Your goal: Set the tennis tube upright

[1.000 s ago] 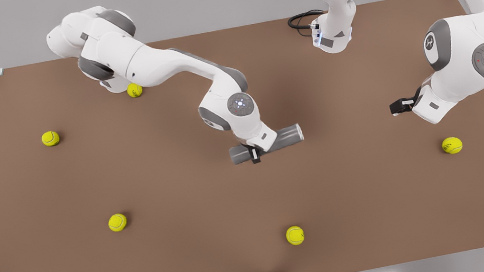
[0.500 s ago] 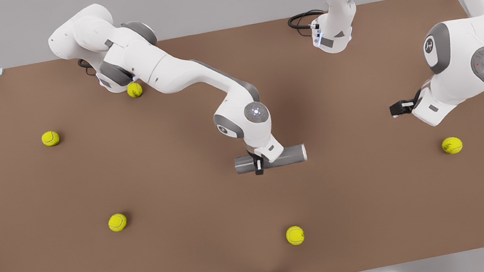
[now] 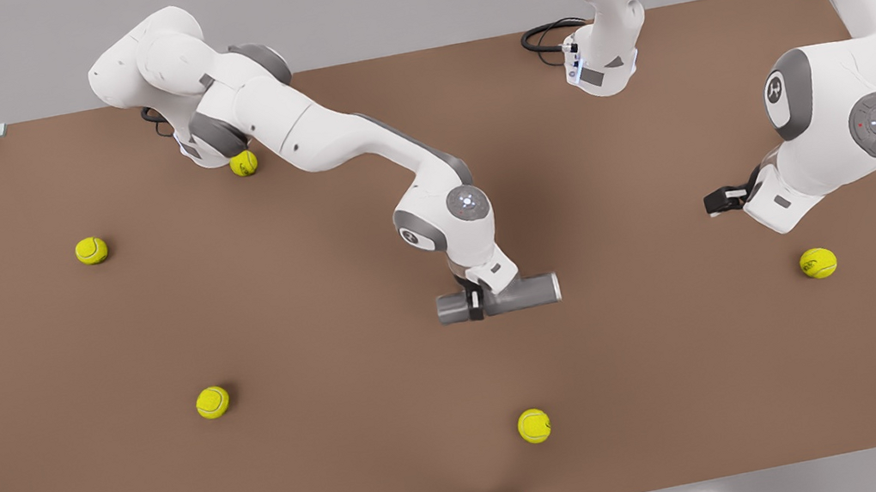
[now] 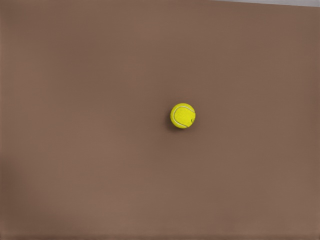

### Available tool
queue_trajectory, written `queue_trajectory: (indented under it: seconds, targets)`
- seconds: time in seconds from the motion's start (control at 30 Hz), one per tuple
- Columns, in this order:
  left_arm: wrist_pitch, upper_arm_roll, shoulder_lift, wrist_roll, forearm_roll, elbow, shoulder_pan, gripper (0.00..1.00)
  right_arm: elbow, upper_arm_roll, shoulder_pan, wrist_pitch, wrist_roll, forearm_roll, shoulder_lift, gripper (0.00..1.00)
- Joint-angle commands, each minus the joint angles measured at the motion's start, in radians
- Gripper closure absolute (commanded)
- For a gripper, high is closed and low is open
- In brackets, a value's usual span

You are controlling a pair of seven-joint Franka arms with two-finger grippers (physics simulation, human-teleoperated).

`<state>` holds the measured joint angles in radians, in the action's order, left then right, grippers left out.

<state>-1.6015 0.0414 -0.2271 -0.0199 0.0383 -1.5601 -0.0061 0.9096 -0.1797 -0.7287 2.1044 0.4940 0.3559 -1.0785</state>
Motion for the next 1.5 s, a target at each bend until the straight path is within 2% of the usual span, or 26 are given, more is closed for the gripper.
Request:
queue_trajectory:
  seconds: [0.0, 0.17, 0.2, 0.23, 0.27, 0.3, 0.33, 0.37, 0.43, 0.53, 0.67, 0.87, 0.93, 1.03, 1.13, 1.37, 1.47]
  targets:
    - [0.000, 0.000, 0.000, 0.000, 0.000, 0.000, 0.000, 0.00, 0.002, 0.000, 0.000, 0.000, 0.000, 0.000, 0.000, 0.00]
    - [0.000, 0.002, -0.012, -0.011, -0.005, 0.000, -0.017, 0.00, 0.005, -0.001, 0.009, -0.001, 0.002, -0.002, 0.002, 0.00]
    - [0.000, 0.017, -0.034, -0.034, -0.092, 0.005, -0.017, 0.00, 0.018, -0.006, 0.040, -0.052, -0.020, -0.127, 0.034, 0.00]
    - [0.000, 0.020, -0.072, -0.211, -0.302, 0.021, -0.017, 0.00, 0.020, -0.009, 0.081, -0.226, -0.032, -0.274, 0.091, 0.00]
    - [-0.043, 0.038, -0.139, -0.363, -0.438, 0.060, -0.017, 0.00, 0.020, -0.004, 0.126, -0.389, -0.046, -0.290, 0.196, 0.00]
    - [-0.191, 0.040, -0.230, -0.436, -0.592, 0.071, -0.014, 0.00, 0.022, -0.009, 0.250, -0.664, -0.132, -0.288, 0.316, 0.00]
    - [-0.334, 0.041, -0.308, -0.436, -0.716, 0.069, -0.014, 0.00, 0.063, -0.004, 0.346, -0.763, -0.137, -0.256, 0.466, 0.00]
    - [-0.394, 0.041, -0.391, -0.410, -0.842, 0.072, -0.012, 0.00, 0.223, -0.003, 0.461, -0.781, -0.208, -0.221, 0.673, 0.00]
    - [-0.451, 0.041, -0.485, -0.235, -1.041, 0.074, -0.011, 0.00, 0.374, -0.004, 0.583, -0.773, -0.452, -0.219, 0.864, 0.00]
    - [-0.446, 0.103, -0.603, 0.153, -1.140, 0.072, 0.055, 0.00, 0.379, -0.004, 0.637, -0.701, -0.517, -0.219, 0.876, 0.00]
    - [-0.448, 0.114, -0.667, 0.322, -1.258, 0.069, 0.052, 0.00, 0.394, -0.007, 0.689, -0.610, -0.575, -0.238, 0.853, 0.00]
    - [-0.448, 0.132, -0.690, 0.428, -1.262, 0.069, 0.029, 0.00, 0.400, -0.004, 0.726, -0.613, -0.569, -0.268, 0.858, 0.00]
    - [-0.449, 0.132, -0.698, 0.434, -1.265, 0.069, 0.015, 0.00, 0.547, -0.004, 0.767, -0.545, -0.571, -0.313, 0.933, 0.00]
    - [-0.448, 0.132, -0.712, 0.508, -1.293, 0.069, 0.015, 0.00, 0.500, -0.001, 0.772, -0.577, -0.574, -0.325, 0.928, 0.00]
    - [-0.448, 0.132, -0.716, 0.528, -1.301, 0.069, 0.008, 0.00, 0.499, -0.003, 0.815, -0.578, -0.568, -0.331, 0.930, 0.00]
    - [-0.451, 0.137, -0.716, 0.529, -1.301, 0.087, -0.008, 0.00, 0.497, -0.009, 0.796, -0.616, -0.560, -0.325, 0.927, 0.00]
    - [-0.451, 0.138, -0.719, 0.529, -1.302, 0.089, -0.012, 0.00, 0.499, -0.012, 0.792, -0.616, -0.552, -0.262, 0.925, 0.00]
